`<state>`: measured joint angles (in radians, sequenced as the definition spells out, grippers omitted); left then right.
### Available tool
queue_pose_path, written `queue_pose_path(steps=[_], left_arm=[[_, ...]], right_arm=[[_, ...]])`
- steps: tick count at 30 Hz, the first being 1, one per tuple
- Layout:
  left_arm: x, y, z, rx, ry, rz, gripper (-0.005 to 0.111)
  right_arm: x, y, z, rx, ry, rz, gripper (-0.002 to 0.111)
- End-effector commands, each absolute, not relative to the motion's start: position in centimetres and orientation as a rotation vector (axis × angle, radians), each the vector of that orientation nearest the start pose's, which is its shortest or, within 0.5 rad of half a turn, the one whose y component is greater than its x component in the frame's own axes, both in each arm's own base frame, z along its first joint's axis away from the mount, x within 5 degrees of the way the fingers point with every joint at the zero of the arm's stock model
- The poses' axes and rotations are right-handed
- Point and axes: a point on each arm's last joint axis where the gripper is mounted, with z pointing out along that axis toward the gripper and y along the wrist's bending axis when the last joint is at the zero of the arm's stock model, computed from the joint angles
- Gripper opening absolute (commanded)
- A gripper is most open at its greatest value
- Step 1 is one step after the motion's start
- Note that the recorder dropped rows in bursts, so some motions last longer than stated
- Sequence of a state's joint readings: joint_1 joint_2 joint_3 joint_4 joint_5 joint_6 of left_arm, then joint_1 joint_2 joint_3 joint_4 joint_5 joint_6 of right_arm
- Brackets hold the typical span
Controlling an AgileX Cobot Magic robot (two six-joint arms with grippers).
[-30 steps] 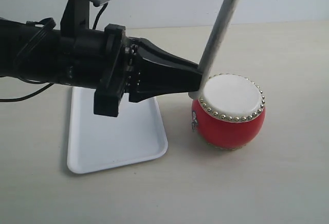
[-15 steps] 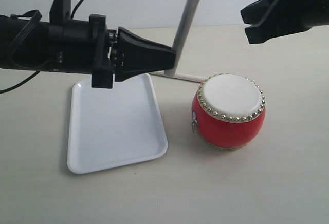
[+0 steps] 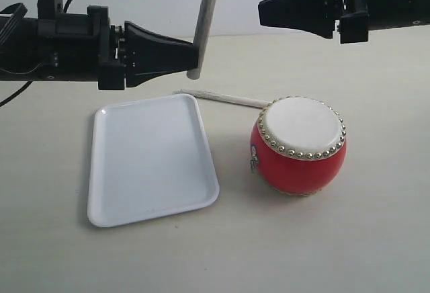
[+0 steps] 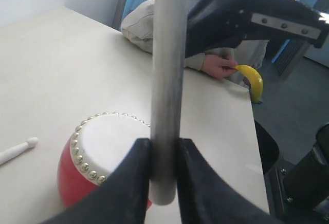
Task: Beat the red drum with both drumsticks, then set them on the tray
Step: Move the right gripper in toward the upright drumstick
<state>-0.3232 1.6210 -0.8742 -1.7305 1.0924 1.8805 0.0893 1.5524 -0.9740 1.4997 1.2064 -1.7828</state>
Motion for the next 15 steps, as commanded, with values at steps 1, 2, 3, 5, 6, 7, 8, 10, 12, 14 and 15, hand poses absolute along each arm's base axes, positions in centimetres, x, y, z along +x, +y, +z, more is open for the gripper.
queue_pose_path(steps=[1, 2, 3, 5, 6, 7, 8, 10, 12, 14, 15], left_arm=[[26.5, -16.9, 25.4, 0.983, 1.624, -1.247, 0.000], [26.5, -16.9, 25.4, 0.985, 1.622, -1.245, 0.000], [26.5, -16.9, 25.4, 1.001, 1.607, -1.230, 0.000], [26.6, -16.9, 25.4, 0.999, 1.610, -1.221, 0.000], [26.7, -16.9, 25.5, 0.999, 1.609, -1.217, 0.000], [26.7, -16.9, 25.4, 0.998, 1.611, -1.215, 0.000], [26.7, -16.9, 25.4, 0.998, 1.611, -1.215, 0.000], [26.8, -16.9, 25.5, 1.003, 1.607, -1.205, 0.000], [26.8, -17.0, 25.6, 1.007, 1.599, -1.202, 0.000], [26.8, -17.0, 25.6, 1.010, 1.596, -1.199, 0.000], [26.7, -17.0, 25.6, 1.013, 1.589, -1.211, 0.000]], right_arm=[[28.5, 11.4, 27.6, -0.984, 1.567, 1.133, 0.000], [28.3, 11.6, 27.4, -0.983, 1.554, 1.135, 0.000], [28.0, 12.0, 27.3, -0.996, 1.528, 1.130, 0.000], [27.9, 12.1, 27.4, -0.982, 1.515, 1.134, 0.002], [27.9, 12.1, 27.5, -0.966, 1.510, 1.137, 0.004], [28.1, 12.1, 27.8, -0.926, 1.498, 1.145, 0.010], [28.1, 12.1, 27.8, -0.924, 1.499, 1.146, 0.020], [27.9, 12.5, 27.8, -0.924, 1.505, 1.169, 0.048], [27.3, 13.6, 27.8, -0.951, 1.501, 1.208, 0.070], [26.7, 14.9, 27.8, -0.996, 1.482, 1.238, 0.074], [26.3, 15.5, 27.8, -1.023, 1.464, 1.242, 0.074]])
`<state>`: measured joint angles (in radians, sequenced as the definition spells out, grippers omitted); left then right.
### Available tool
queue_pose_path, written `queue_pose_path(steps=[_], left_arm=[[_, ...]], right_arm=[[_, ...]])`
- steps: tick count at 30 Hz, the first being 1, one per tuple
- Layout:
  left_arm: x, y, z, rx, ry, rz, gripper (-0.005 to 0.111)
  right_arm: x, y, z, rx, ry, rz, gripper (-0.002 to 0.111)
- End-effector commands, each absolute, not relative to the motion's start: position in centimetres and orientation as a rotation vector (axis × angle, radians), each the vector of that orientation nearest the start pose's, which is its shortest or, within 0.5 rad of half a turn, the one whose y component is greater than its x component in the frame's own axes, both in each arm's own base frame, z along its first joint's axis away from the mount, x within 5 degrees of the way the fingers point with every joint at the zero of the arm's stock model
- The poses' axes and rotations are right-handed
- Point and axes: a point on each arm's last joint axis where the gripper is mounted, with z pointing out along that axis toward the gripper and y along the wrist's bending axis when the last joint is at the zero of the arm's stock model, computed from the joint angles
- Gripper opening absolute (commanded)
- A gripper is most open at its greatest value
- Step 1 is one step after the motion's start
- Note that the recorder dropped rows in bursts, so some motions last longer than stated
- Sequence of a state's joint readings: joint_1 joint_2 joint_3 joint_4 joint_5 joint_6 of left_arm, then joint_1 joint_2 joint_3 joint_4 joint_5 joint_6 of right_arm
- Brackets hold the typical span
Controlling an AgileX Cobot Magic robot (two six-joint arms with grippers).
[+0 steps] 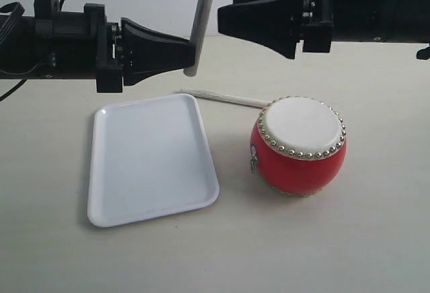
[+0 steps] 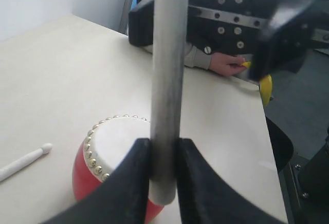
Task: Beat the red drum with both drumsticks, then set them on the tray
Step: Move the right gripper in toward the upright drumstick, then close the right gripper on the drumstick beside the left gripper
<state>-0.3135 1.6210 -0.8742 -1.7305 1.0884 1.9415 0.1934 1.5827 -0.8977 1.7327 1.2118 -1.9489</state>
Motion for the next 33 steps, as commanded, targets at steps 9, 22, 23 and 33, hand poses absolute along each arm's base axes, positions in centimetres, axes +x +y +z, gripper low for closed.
queue_pose_path(steps=[9, 22, 23, 33], left_arm=[[26.0, -17.1, 26.2, 1.062, 1.492, -1.296, 0.000], [25.9, -17.1, 26.3, 1.100, 1.444, -1.260, 0.000], [25.9, -17.2, 26.3, 1.101, 1.442, -1.259, 0.000], [25.9, -17.2, 26.3, 1.101, 1.442, -1.259, 0.000]], right_arm=[[26.5, 15.6, 28.2, -1.017, 1.464, 1.255, 0.074], [26.8, 16.5, 30.0, -1.006, 1.451, 1.302, 0.071], [26.6, 16.9, 30.0, -1.022, 1.443, 1.309, 0.071], [25.9, 18.0, 30.0, -1.068, 1.414, 1.323, 0.068]])
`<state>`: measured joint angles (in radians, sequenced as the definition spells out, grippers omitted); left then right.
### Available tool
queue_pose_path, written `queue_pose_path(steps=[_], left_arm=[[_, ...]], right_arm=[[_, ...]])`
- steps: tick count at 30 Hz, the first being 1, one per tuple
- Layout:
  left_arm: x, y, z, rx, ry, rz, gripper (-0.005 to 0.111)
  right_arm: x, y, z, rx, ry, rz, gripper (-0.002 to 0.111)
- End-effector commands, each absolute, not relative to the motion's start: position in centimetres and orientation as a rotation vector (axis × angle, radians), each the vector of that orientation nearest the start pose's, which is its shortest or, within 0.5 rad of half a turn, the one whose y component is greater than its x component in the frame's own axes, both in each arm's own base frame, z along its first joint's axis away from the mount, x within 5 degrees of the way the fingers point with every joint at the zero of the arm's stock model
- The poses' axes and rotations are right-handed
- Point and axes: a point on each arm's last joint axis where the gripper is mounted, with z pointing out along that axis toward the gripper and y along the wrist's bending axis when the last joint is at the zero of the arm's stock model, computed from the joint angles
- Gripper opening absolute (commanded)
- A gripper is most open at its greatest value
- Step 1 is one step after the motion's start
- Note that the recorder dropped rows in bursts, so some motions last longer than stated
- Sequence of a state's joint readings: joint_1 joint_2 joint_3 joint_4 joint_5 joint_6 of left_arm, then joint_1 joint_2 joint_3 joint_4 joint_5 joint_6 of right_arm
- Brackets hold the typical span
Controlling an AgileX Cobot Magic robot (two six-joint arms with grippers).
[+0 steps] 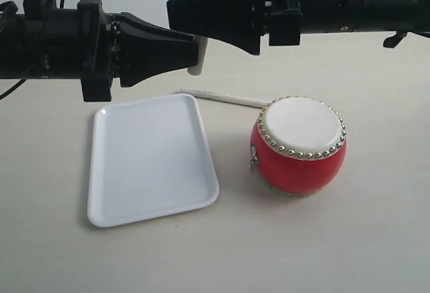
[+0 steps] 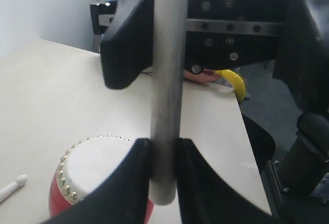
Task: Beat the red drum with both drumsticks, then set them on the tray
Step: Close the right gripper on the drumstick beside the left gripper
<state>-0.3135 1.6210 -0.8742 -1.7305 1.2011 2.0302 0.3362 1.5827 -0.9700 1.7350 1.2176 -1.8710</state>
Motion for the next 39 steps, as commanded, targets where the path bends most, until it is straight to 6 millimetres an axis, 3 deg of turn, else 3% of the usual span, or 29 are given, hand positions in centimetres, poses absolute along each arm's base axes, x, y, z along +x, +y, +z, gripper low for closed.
queue_pose_path(steps=[1, 6, 12, 16, 23, 33, 39], left_arm=[[25.9, -17.2, 26.3, 1.101, 1.442, -1.259, 0.000], [25.9, -17.2, 26.3, 1.101, 1.442, -1.259, 0.000], [25.9, -17.2, 26.3, 1.101, 1.442, -1.259, 0.000], [25.8, -17.3, 26.3, 1.105, 1.439, -1.263, 0.000], [24.9, -18.7, 26.3, 1.166, 1.399, -1.283, 0.000], [24.9, -18.6, 26.3, 1.178, 1.381, -1.265, 0.000], [25.3, -18.1, 26.3, 1.161, 1.390, -1.251, 0.000]], right_arm=[[25.9, 18.0, 30.0, -1.068, 1.414, 1.323, 0.068], [25.9, 18.0, 30.0, -1.068, 1.414, 1.323, 0.061], [25.9, 18.0, 29.9, -1.067, 1.415, 1.322, 0.038], [25.9, 18.0, 29.9, -1.067, 1.415, 1.322, 0.029], [25.9, 18.0, 29.9, -1.066, 1.417, 1.323, 0.029], [25.9, 18.0, 29.9, -1.046, 1.441, 1.348, 0.024], [25.8, 18.0, 30.1, -1.047, 1.437, 1.346, 0.043]])
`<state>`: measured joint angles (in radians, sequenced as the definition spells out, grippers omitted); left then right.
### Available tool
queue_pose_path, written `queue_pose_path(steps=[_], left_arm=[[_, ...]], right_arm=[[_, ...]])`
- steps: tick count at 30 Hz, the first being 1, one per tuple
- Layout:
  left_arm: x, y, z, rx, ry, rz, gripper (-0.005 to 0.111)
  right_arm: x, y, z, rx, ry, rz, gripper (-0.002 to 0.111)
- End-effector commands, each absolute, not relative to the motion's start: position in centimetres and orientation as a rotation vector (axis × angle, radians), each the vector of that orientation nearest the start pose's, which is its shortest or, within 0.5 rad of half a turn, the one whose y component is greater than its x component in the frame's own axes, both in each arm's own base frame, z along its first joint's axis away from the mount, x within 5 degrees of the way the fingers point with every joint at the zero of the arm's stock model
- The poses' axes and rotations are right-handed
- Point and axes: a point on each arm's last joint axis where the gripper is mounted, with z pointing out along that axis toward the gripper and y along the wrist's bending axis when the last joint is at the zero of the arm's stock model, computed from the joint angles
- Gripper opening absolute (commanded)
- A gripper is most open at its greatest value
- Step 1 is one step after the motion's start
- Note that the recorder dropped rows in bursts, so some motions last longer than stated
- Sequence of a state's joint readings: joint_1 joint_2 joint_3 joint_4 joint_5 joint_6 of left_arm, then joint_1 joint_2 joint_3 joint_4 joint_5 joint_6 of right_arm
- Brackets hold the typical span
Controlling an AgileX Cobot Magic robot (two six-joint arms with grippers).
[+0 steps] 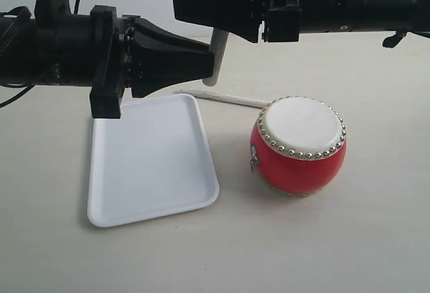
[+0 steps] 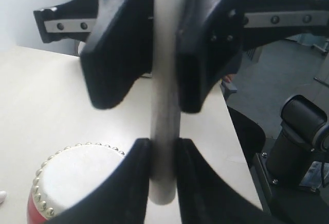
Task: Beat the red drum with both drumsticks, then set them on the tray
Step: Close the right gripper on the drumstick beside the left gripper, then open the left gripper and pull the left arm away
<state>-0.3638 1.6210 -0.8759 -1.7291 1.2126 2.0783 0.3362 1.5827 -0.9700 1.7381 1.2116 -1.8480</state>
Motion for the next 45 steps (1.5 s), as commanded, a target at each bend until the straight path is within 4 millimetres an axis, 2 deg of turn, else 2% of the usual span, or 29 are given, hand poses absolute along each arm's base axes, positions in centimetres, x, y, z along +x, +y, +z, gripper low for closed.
queue_pose_path(steps=[1, 4, 13, 20, 22, 28, 39, 42, 45], left_arm=[[25.30, -18.07, 26.32, 1.159, 1.391, -1.249, 0.000], [25.42, -17.90, 26.32, 1.154, 1.394, -1.245, 0.000], [25.47, -17.84, 26.32, 1.153, 1.393, -1.241, 0.000], [25.47, -17.84, 26.32, 1.153, 1.393, -1.241, 0.000], [25.47, -17.84, 26.32, 1.153, 1.393, -1.241, 0.000], [25.73, -17.45, 26.32, 1.141, 1.400, -1.231, 0.000], [25.96, -17.10, 26.32, 1.130, 1.405, -1.221, 0.000], [25.93, -17.16, 26.32, 1.129, 1.407, -1.226, 0.000], [25.86, -17.26, 26.32, 1.130, 1.409, -1.232, 0.000]], right_arm=[[25.82, 17.96, 30.05, -1.046, 1.439, 1.343, 0.046], [25.93, 17.96, 30.05, -1.042, 1.445, 1.332, 0.049], [26.14, 18.01, 30.51, -1.036, 1.442, 1.331, 0.048], [26.19, 18.01, 30.48, -1.011, 1.472, 1.351, 0.031], [26.23, 18.00, 30.45, -1.005, 1.480, 1.351, 0.032], [26.27, 18.00, 30.43, -1.000, 1.486, 1.350, 0.045], [26.28, 18.00, 30.43, -0.995, 1.492, 1.353, 0.046], [26.12, 18.01, 30.52, -1.004, 1.478, 1.372, 0.038], [26.04, 18.02, 30.56, -1.002, 1.478, 1.389, 0.019]])
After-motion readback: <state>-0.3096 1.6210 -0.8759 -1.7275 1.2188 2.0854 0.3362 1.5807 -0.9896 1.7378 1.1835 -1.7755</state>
